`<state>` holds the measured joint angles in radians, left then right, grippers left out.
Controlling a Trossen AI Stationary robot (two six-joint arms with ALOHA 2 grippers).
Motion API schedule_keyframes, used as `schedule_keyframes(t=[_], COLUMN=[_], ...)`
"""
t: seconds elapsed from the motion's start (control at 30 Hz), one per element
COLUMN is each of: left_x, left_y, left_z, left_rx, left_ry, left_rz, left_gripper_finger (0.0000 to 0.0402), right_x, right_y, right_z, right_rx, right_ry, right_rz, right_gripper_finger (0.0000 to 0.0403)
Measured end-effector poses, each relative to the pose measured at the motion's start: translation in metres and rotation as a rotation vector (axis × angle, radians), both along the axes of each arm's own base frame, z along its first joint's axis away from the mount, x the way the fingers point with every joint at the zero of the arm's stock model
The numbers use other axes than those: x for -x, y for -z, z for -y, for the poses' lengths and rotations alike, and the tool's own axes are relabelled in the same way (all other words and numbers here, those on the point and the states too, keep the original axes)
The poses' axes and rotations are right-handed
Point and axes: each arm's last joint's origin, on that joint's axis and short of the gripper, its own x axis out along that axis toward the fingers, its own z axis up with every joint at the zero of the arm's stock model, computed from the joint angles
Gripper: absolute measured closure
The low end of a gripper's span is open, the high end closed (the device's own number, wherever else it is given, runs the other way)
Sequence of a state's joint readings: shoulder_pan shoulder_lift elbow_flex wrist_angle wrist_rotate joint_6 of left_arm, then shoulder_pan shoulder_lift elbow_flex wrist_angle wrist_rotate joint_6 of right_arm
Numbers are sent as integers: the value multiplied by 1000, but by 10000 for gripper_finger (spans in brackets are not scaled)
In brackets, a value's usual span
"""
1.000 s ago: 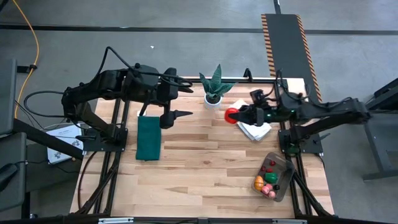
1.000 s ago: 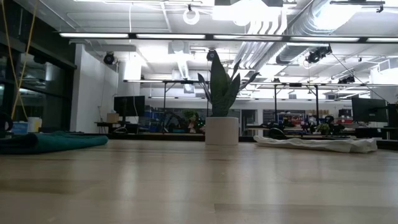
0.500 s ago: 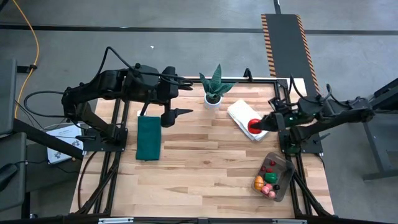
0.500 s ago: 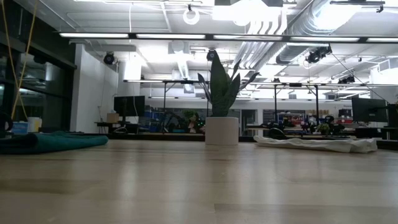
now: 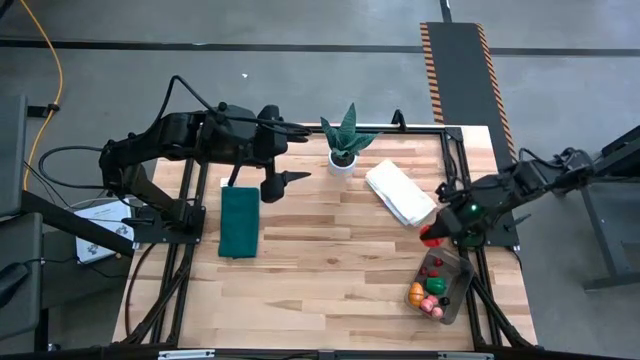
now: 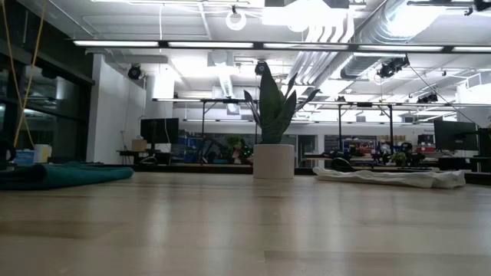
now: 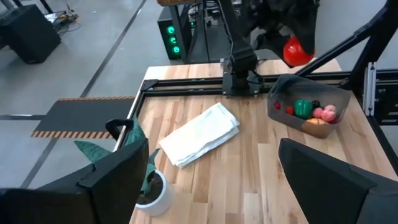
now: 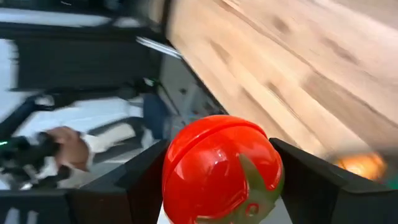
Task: Pick and placing Produce into tupperware
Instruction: Put the red tomato into the black bin
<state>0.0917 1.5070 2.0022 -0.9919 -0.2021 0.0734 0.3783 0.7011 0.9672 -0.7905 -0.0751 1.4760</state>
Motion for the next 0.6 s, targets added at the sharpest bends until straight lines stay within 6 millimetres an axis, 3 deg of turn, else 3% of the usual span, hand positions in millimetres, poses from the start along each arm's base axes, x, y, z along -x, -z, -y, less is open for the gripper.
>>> schedule_keyframes(t=[0.6], left_x=[0], left_y=[0], left_z=[0], left_rx=[-1], left_ry=[-1], left_rz=[0], left_gripper_finger=[53], right_x=[23], right_y=[26], right_z=[-5], right_rx=[-46], right_ry=[20], right_rz=[-439], right_gripper_finger=[149])
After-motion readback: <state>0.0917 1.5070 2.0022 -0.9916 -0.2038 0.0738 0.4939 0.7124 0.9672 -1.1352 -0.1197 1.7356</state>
